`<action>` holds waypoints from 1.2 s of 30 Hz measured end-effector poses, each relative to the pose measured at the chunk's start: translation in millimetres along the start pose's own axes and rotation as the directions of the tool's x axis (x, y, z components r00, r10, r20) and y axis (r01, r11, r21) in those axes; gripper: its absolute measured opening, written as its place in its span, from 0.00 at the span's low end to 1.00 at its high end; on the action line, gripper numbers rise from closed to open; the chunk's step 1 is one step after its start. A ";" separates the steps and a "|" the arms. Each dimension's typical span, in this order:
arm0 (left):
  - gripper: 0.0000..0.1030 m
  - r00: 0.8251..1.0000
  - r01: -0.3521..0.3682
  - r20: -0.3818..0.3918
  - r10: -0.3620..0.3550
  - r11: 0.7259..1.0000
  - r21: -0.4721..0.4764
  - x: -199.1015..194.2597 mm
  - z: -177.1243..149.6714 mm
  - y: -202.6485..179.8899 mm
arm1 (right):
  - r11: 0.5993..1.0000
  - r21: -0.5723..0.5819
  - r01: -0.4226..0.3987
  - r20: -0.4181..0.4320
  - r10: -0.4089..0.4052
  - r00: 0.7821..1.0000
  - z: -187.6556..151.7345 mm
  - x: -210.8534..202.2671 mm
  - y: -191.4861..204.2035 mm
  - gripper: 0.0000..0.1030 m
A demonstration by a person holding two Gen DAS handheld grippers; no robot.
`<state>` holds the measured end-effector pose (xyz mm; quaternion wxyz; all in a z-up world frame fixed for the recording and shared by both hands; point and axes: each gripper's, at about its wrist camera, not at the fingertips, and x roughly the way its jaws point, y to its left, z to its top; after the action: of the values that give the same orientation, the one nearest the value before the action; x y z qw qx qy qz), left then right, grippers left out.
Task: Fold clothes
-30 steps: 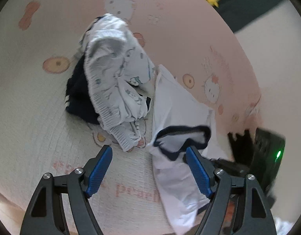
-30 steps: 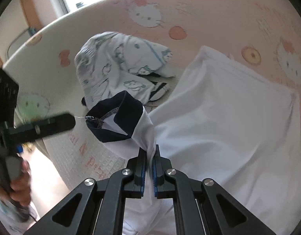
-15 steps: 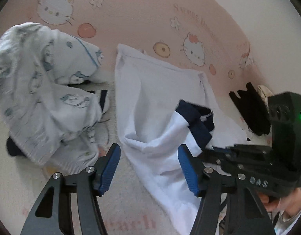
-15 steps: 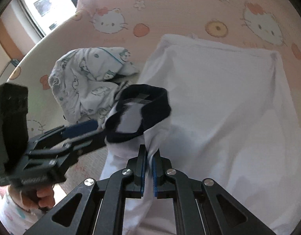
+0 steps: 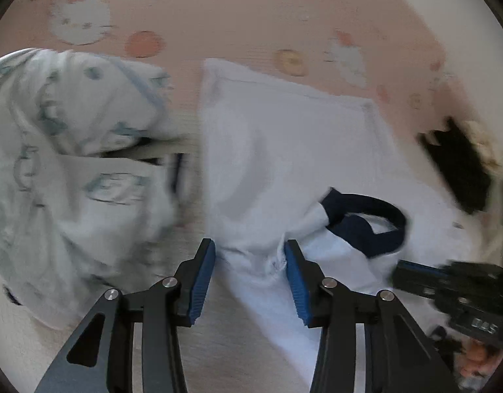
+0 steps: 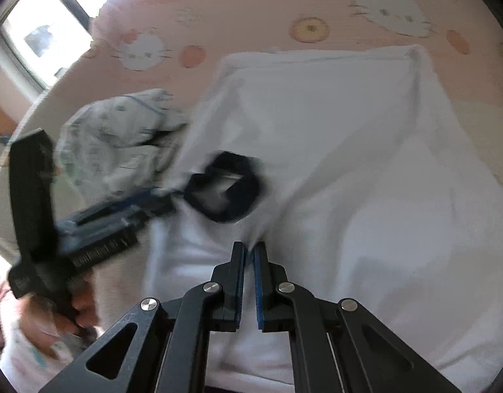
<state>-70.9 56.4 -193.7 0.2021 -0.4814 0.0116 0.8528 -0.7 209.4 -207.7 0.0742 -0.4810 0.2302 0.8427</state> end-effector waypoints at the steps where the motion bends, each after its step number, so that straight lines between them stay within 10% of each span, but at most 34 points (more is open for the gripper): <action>1: 0.36 1.000 -0.006 0.004 0.006 1.000 0.002 0.2 0.1 2.4 | 1.000 0.030 -0.002 -0.011 0.002 1.000 -1.5 0.9 -6.0 0.03; 8: 0.36 0.996 0.081 -0.023 -0.085 0.986 -0.148 -18.9 -1.4 13.2 | 0.984 0.143 -0.108 -0.022 0.112 0.993 -7.8 -3.3 -22.4 0.08; 11: 0.37 0.983 0.165 -0.036 -0.182 0.948 -0.272 -28.6 -5.3 23.9 | 0.971 0.156 -0.183 -0.035 0.190 0.981 -7.2 -4.7 -19.6 0.48; 15: 0.65 0.979 0.191 0.004 -0.204 0.910 -0.369 -50.6 -24.6 30.1 | 0.974 0.125 -0.187 -0.027 0.192 0.981 -7.1 -15.2 -10.7 0.55; 26: 0.66 0.999 0.048 -0.007 -0.051 0.973 -0.225 -98.3 -64.4 -3.5 | 0.969 0.146 -0.197 -0.054 0.207 0.977 -16.0 -28.7 -11.0 0.58; 36: 0.66 0.989 0.118 -0.058 -0.133 0.972 -0.203 -88.8 -59.9 -59.9 | 0.947 0.200 -0.252 -0.012 0.259 0.966 -22.1 -63.2 -34.4 0.66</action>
<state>39.7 68.9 -142.1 0.2058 -0.5290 -0.0972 0.8175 61.6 235.7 -174.7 0.0072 -0.4533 0.3741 0.8090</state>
